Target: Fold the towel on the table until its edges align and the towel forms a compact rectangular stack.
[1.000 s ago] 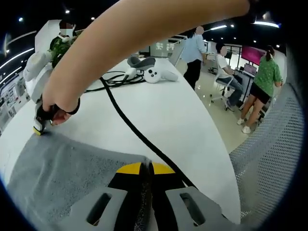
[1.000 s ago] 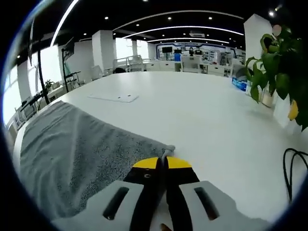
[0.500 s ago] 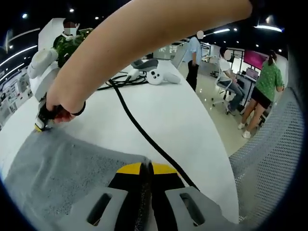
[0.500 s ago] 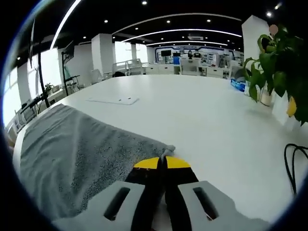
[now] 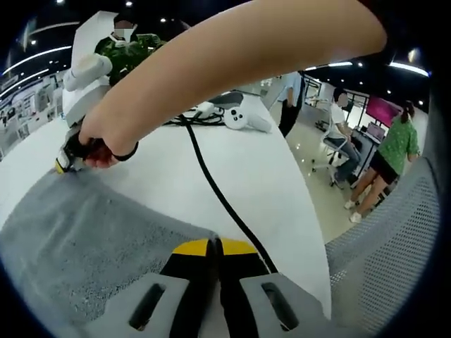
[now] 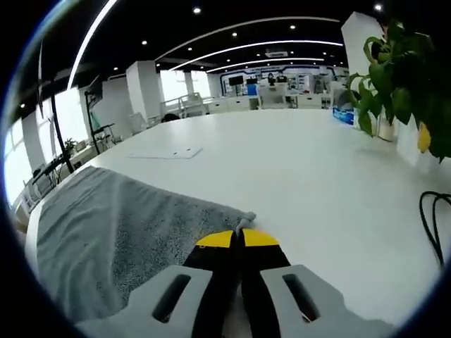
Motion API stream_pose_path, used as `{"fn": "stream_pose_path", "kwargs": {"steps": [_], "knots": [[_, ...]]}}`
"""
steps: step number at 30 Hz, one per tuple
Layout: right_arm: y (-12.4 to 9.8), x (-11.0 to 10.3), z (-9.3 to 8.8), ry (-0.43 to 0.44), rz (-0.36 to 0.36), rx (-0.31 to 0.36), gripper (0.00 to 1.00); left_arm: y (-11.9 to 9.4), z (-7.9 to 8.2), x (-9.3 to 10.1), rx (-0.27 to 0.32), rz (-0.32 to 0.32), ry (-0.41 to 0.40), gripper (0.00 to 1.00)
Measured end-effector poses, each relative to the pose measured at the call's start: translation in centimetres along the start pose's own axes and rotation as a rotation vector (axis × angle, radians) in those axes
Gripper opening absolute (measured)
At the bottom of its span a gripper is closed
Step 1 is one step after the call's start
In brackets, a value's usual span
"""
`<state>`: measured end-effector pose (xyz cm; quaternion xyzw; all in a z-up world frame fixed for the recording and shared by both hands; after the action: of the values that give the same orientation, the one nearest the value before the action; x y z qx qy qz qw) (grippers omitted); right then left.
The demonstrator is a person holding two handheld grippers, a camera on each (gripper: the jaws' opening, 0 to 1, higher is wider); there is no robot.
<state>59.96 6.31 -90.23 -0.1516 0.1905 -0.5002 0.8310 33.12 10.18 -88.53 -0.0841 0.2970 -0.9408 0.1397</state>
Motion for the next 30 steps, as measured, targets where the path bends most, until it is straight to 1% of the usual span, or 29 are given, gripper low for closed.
{"fn": "stream_pose_path", "kwargs": {"steps": [1, 3, 4, 5, 7, 8, 10, 13, 18, 19, 24, 27, 30], "knots": [[0.0, 0.0, 0.0, 0.02, -0.002, -0.005, 0.0, -0.1, 0.1, 0.0, 0.001, 0.002, 0.002, 0.03], [-0.1, -0.1, 0.1, 0.003, 0.001, -0.01, 0.0, -0.3, 0.2, 0.0, 0.006, 0.006, 0.003, 0.03], [-0.1, -0.1, 0.1, 0.025, 0.0, -0.001, 0.0, -0.4, 0.3, 0.0, 0.008, 0.008, 0.002, 0.03], [-0.2, -0.1, 0.0, 0.072, 0.008, 0.011, 0.0, -0.5, 0.3, -0.1, 0.011, 0.009, 0.002, 0.03], [-0.4, -0.1, 0.0, 0.114, 0.026, 0.004, 0.0, -0.7, 0.5, -0.1, 0.018, 0.013, -0.002, 0.03], [-0.5, 0.0, 0.1, 0.095, 0.024, -0.004, 0.0, -0.9, 0.6, -0.1, 0.022, 0.014, -0.004, 0.03], [-1.1, -0.8, 0.2, 0.07, 0.034, -0.015, 0.0, -1.4, 0.9, -0.2, 0.037, 0.017, -0.013, 0.03], [-1.5, -0.9, 0.9, 0.063, 0.029, -0.006, 0.0, -2.3, 1.4, -0.3, 0.05, 0.029, -0.016, 0.03], [-2.0, -1.3, 3.1, 0.091, 0.033, 0.048, 0.0, -3.5, 2.1, -0.7, 0.071, 0.054, -0.019, 0.03], [-2.3, -1.7, 3.8, 0.092, 0.035, 0.06, 0.0, -3.8, 2.3, -0.8, 0.077, 0.059, -0.019, 0.03], [-3.2, -3.2, 6.0, 0.105, 0.059, 0.103, 0.0, -4.9, 3.1, -0.8, 0.108, 0.067, -0.022, 0.03], [-3.4, -3.9, 6.7, 0.103, 0.064, 0.102, 0.0, -5.4, 3.4, -0.7, 0.111, 0.068, 0.008, 0.03], [-3.7, -4.6, 7.4, 0.11, 0.075, 0.105, 0.0, -6.2, 3.6, -0.9, 0.119, 0.072, 0.012, 0.03]]}}
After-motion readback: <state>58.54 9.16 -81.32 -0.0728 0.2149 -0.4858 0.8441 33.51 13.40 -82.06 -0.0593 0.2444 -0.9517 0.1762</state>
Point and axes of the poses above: the point that each gripper's makers call its tool centre point, and the gripper's own axes: y roughly forward along the fingers, x roughly to its right, z roughly out of its top, the point moved 4 cm from there along -y, roughly backward along the fingers, and after that the axes turned 4 degrees about z, right-handed, at the moved point
